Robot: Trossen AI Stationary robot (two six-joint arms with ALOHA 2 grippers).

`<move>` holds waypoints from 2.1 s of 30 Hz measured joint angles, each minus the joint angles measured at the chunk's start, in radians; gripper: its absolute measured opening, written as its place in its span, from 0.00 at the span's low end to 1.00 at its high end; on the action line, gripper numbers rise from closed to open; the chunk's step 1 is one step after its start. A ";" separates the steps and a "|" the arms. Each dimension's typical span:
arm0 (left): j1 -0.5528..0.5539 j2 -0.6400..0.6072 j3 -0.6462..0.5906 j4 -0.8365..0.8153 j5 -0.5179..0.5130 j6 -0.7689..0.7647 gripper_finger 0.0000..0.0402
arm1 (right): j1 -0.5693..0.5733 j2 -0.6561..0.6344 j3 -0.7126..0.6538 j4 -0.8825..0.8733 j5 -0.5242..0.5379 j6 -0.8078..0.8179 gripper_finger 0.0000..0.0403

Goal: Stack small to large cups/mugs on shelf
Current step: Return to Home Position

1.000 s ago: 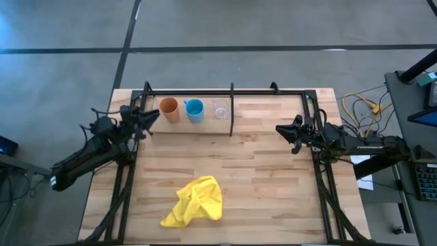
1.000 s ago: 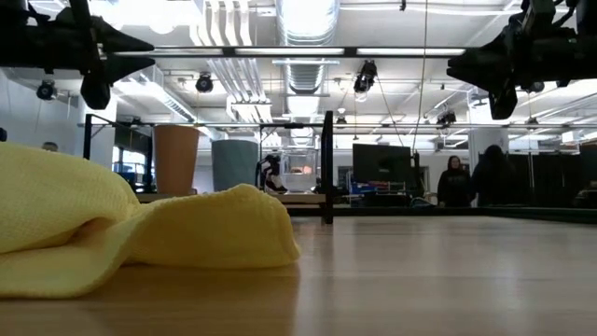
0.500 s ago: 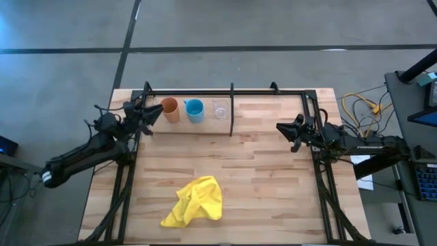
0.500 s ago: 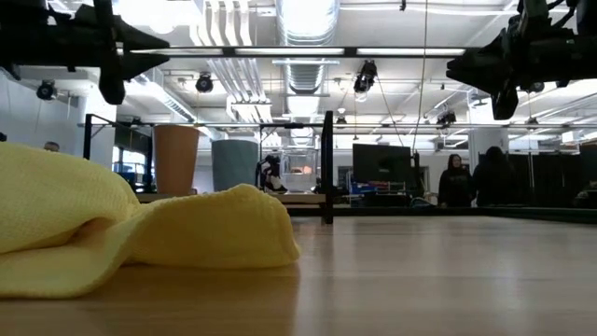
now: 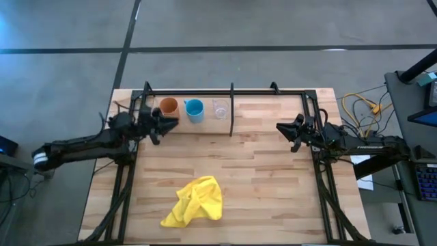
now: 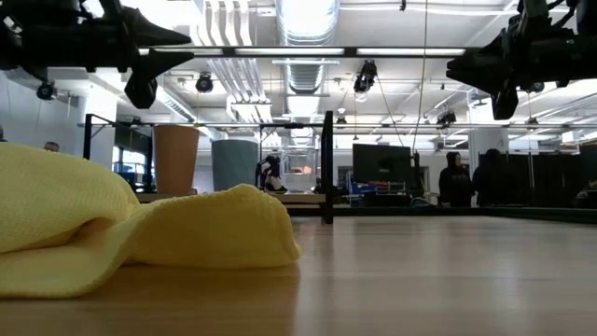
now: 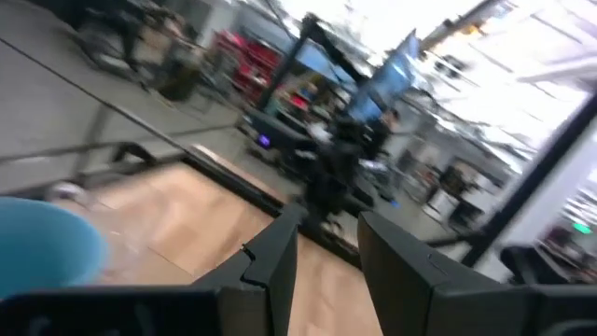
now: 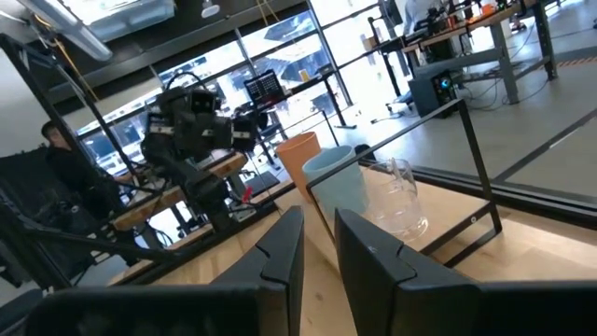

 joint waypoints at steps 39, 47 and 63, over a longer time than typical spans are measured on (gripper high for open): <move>-0.295 -0.460 -0.187 -0.380 -0.399 0.077 0.25 | 0.000 0.000 -0.004 -0.001 -0.084 -0.020 0.15; -0.296 -0.439 -0.199 -0.440 -0.386 0.057 0.25 | 0.000 -0.046 -0.085 0.018 -0.089 0.045 0.15; -0.296 -0.400 -0.196 -0.452 -0.339 -0.001 0.25 | 0.000 -0.163 -0.102 -0.188 -0.088 -0.069 0.15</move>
